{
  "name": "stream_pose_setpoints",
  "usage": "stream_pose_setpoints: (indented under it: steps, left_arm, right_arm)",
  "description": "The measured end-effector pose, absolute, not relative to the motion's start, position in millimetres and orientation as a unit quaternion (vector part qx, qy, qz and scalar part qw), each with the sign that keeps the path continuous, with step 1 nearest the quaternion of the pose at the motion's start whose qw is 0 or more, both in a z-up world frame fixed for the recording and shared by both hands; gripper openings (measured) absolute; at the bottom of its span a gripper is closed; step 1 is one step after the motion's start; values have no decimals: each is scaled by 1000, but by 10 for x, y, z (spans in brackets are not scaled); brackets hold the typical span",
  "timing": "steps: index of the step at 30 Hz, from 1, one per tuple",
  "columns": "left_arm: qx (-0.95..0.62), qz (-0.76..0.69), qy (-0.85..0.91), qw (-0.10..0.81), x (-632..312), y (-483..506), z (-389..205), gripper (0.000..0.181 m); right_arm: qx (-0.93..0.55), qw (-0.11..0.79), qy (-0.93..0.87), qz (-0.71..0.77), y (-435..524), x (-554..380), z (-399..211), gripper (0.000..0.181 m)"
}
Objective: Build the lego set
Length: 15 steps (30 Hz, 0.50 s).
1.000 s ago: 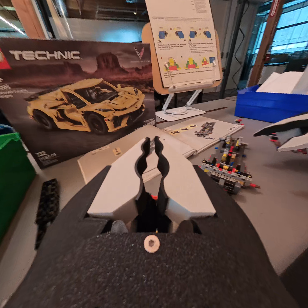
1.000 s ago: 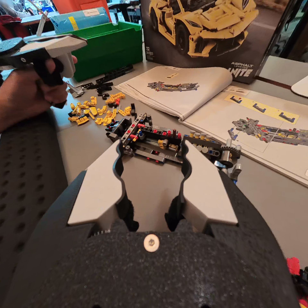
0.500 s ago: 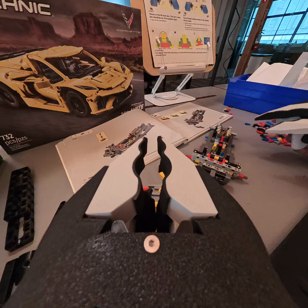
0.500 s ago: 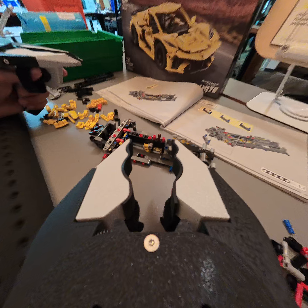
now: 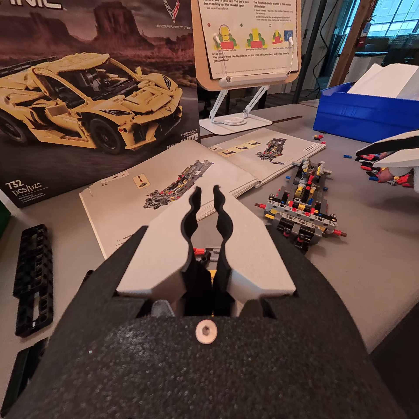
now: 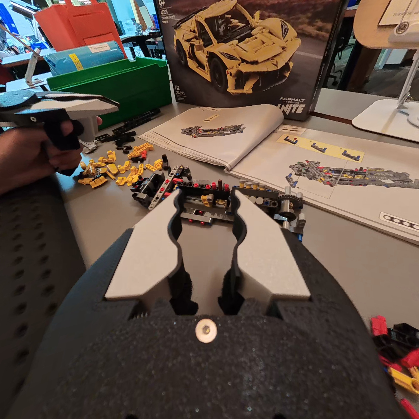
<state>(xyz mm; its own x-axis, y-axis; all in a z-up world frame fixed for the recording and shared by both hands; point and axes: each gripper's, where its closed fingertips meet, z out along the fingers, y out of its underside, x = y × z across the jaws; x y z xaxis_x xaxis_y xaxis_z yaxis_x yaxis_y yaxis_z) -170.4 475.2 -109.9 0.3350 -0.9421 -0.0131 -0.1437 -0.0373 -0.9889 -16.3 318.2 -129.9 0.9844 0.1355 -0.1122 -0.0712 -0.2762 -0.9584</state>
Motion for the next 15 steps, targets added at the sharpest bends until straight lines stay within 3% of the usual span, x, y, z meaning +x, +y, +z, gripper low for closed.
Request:
stream_pose_setpoints:
  steps: [6,15]
  left_arm:
    - [-609,-348,466,539,-1656,4700,-1148,9]
    - [-588,-324,512,536,-1532,4614,-1218,9]
  right_arm:
    - [-796,603,10,60,3192,-29,-1301,44]
    - [-804,569,169,-34,2976,888,-1401,35]
